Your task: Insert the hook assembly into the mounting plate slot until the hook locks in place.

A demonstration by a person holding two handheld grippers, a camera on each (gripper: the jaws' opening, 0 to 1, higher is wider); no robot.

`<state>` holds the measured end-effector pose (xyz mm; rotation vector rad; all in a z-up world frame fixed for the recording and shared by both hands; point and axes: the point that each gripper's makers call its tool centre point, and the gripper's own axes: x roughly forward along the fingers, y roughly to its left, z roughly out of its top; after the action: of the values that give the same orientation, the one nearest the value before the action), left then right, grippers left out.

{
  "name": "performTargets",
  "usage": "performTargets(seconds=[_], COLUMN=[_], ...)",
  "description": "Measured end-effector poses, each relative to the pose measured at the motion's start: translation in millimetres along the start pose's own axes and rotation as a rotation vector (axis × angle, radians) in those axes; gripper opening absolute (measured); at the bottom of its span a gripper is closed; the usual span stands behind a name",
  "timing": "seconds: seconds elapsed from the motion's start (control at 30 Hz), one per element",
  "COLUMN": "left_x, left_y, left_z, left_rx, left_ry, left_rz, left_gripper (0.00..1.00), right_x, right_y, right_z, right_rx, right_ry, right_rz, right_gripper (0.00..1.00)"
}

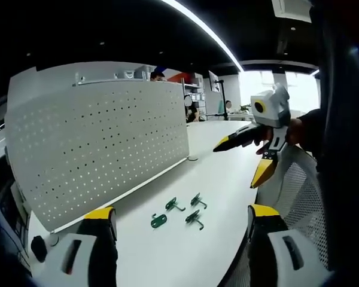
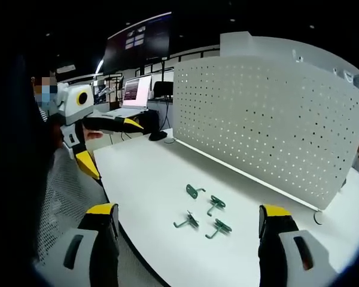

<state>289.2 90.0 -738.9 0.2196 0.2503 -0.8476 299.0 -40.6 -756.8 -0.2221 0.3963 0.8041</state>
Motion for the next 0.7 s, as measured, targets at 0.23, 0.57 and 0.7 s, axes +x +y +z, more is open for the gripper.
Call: performTargets(seconds=[0.23,0.57,0.7], left_x=[0.2,2.8,4.5], left_y=[0.4,2.2,-1.3], left_z=[-0.1,1.9,5.0], left_rx=[-0.007,-0.010,0.008], left_ry=[0.002,-0.001,-0.004], left_rz=[-0.003,-0.016,-0.023], left_gripper=[0.92,0.91,0.90], right_x=[0.9,1.3,1.2], right_y=[-1.7,-2.1,-2.0], right_z=[-0.4,-0.5,-2.0], right_rx=[0.005,0.007,-0.014], right_ry=[0.000,0.000,0.015], right_rz=[-0.002,-0.006,-0.012], right_gripper=[0.94,0.94,0.93])
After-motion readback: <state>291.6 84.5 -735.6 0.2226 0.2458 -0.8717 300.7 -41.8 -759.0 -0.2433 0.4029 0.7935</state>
